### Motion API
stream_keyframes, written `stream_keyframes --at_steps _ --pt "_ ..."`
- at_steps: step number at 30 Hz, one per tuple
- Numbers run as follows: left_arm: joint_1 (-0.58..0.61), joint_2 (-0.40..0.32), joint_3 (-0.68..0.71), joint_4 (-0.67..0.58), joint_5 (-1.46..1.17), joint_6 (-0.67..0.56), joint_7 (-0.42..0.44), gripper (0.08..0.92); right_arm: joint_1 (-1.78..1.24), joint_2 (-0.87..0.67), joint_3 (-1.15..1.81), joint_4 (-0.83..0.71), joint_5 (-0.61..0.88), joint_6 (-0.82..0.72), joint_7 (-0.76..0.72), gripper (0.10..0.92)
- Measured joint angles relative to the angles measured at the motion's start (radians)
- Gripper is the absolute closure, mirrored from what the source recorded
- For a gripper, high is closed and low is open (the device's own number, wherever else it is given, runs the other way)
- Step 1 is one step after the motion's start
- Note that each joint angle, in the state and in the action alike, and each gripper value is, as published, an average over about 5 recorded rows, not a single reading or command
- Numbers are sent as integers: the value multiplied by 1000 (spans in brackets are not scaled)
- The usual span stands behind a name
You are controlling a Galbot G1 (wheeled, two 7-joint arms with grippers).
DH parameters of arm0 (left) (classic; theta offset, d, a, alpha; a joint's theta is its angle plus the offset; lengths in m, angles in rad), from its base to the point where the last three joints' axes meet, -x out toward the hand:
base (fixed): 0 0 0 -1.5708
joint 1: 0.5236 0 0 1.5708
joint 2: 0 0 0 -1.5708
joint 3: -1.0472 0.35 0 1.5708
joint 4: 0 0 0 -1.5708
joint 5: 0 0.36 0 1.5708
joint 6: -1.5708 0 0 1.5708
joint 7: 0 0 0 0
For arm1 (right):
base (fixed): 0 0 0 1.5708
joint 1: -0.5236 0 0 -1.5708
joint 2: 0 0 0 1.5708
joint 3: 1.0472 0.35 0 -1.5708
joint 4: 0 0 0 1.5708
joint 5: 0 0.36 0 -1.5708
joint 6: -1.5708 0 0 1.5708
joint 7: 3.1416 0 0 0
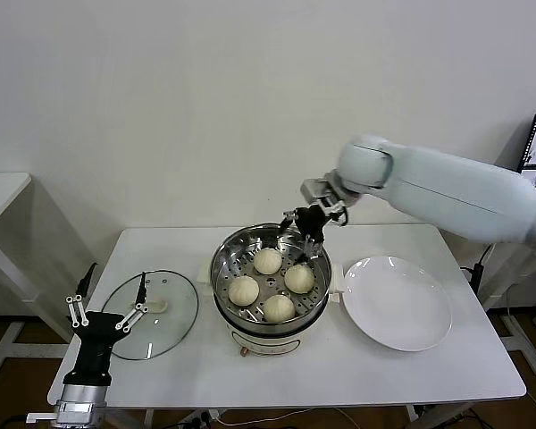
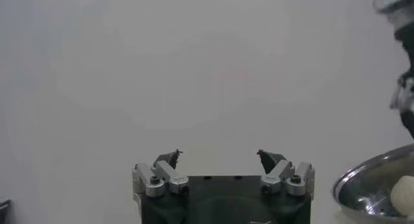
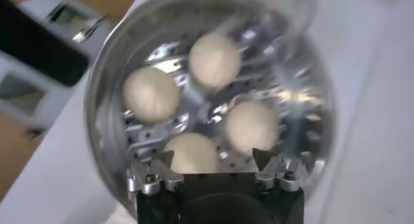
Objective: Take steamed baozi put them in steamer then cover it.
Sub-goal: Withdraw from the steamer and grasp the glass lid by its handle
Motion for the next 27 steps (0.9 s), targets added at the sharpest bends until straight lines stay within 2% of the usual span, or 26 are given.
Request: stream_keyframes --at_steps 9,13,19,27 --pt "-41 8 4 24 123 62 -63 177 -347 -129 352 88 74 132 568 203" --pt "-62 8 -6 46 191 88 -79 177 -571 -146 578 116 79 181 767 203" --pt "-94 24 -31 114 314 90 -91 177 -910 -140 911 153 62 258 953 203" --pt "-108 63 -53 252 565 62 -94 177 -1310 -72 1274 187 9 341 1061 203"
